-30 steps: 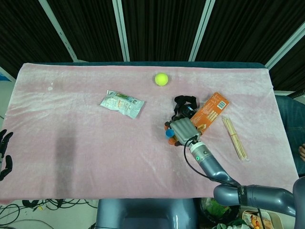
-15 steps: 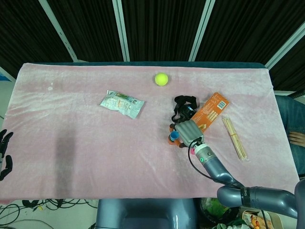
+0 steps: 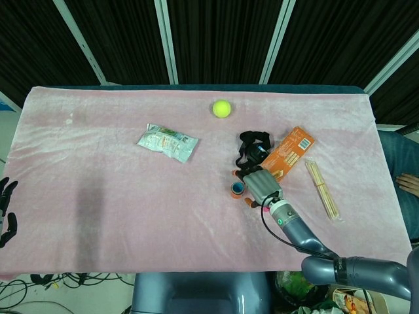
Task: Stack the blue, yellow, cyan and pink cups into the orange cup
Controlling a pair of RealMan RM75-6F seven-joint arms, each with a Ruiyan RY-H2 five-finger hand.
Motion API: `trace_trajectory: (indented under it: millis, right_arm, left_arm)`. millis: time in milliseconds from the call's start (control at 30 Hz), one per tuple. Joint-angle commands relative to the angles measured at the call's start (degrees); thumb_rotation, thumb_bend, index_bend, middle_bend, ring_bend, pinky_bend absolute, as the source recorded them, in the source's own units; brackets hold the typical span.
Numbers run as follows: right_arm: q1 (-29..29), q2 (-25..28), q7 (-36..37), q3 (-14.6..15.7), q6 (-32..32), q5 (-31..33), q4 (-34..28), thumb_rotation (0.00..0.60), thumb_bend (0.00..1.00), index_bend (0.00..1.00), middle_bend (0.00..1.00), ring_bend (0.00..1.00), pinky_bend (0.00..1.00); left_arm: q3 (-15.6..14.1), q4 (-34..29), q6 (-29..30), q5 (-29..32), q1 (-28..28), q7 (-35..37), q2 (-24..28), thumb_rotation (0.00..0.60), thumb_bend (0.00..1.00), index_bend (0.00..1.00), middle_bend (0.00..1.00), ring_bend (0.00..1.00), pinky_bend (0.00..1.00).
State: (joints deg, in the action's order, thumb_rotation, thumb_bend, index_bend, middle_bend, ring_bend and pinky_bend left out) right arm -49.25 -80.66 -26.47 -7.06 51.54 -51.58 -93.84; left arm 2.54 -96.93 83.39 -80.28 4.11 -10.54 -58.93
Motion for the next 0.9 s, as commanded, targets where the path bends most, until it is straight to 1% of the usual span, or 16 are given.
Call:
trace_trajectory:
  millis: [33, 200, 367, 533, 600, 900]
  right_arm:
    - [1.1, 2.7, -0.7, 0.4, 2.2, 0.6, -3.1, 0.6, 0.22, 0.15, 0.18, 0.18, 0.22]
    - [3.9, 5.5, -0.6, 1.8, 5.8, -1.3, -7.7, 0.6, 0.22, 0.15, 0.22, 0.18, 0.22]
    - [5.9, 5.8, 0.2, 3.5, 7.5, -4.3, -8.6, 0.6, 0.22, 0.21, 0.27, 0.19, 0.22]
    - [7.6, 5.2, 0.6, 5.2, 8.4, -6.2, -8.0, 0.6, 0.22, 0.23, 0.28, 0.19, 0.22]
    - [8.9, 4.1, 1.3, 6.3, 8.6, -6.7, -6.5, 0.6, 0.22, 0.24, 0.28, 0.19, 0.22]
    - [10.6, 1.3, 2.9, 7.0, 7.5, -8.5, -2.0, 0.6, 0.22, 0.26, 0.3, 0.19, 0.22]
  left_arm:
    - [0.0, 0.0, -0.1, 0.1, 0.0, 0.0, 0.0, 0.6, 0.71, 0.03, 0.01, 0.0, 0.02]
    - [0.0, -0.1, 0.0, -0.1, 0.0, 0.0, 0.0, 0.6, 0.71, 0.03, 0.01, 0.0, 0.02]
    - [-0.1, -0.2, 0.2, -0.2, 0.0, -0.2, -0.1, 0.6, 0.71, 0.03, 0.01, 0.0, 0.02]
    - [-0.1, -0.3, 0.3, -0.4, -0.1, -0.2, 0.0, 0.6, 0.71, 0.03, 0.01, 0.0, 0.02]
    - [-0.1, -0.3, 0.4, -0.4, -0.1, -0.3, 0.0, 0.6, 0.71, 0.03, 0.01, 0.0, 0.02]
    - [-0.1, -0.3, 0.3, -0.3, -0.1, -0.5, -0.1, 0.6, 0.71, 0.03, 0.01, 0.0, 0.02]
